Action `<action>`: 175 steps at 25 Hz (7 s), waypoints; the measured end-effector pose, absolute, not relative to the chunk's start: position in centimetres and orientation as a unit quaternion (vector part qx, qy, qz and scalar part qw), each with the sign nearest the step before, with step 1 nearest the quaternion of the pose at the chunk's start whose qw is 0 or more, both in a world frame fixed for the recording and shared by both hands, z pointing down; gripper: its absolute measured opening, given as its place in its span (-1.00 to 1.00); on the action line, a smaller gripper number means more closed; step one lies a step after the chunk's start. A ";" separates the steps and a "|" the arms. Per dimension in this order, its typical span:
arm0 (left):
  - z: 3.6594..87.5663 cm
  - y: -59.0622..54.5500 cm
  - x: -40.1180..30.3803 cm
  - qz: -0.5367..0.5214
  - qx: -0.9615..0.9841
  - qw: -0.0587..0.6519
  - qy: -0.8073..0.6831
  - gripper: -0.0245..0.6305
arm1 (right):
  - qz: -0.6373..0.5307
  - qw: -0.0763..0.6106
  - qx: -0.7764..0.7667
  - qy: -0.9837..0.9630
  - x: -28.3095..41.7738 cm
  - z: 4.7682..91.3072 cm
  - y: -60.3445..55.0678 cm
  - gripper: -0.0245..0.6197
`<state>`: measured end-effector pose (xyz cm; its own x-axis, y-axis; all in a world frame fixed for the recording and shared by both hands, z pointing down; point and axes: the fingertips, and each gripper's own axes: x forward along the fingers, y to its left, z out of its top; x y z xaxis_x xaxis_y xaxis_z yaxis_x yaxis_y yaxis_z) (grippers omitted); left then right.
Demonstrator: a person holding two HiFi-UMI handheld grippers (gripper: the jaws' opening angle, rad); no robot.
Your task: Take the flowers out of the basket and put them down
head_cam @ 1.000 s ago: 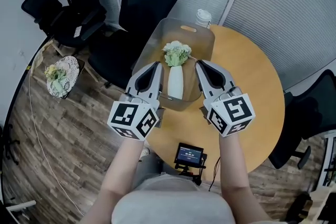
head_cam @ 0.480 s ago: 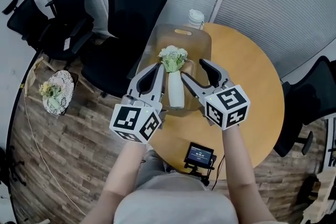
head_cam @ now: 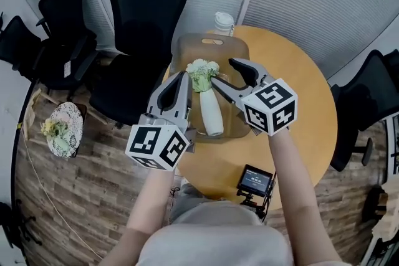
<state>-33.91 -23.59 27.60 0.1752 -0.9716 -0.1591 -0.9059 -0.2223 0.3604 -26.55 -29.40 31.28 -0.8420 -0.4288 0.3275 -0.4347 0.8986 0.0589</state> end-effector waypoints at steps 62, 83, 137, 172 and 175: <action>29.7 -29.2 -38.9 -0.199 0.778 0.134 -0.581 -0.91 | 0.361 0.557 0.218 -0.716 -28.1 63.7 -33.7 0.16; 27.9 -26.5 -37.0 -0.199 0.787 0.112 -0.572 -0.91 | 0.335 0.511 0.224 -0.759 -27.7 58.6 -33.0 0.15; 25.6 -22.3 -31.4 -0.168 0.832 0.063 -0.526 -0.91 | 0.077 0.087 0.374 -0.920 -24.7 33.8 -32.4 0.14; 23.9 -23.0 -17.3 -0.175 0.834 0.046 -0.521 -0.91 | 0.029 -0.027 0.353 -0.935 -9.5 24.7 -27.4 0.13; 24.1 -23.0 -15.8 -0.172 0.834 0.045 -0.522 -0.91 | 0.022 -0.021 0.359 -0.933 -7.8 25.3 -27.3 0.13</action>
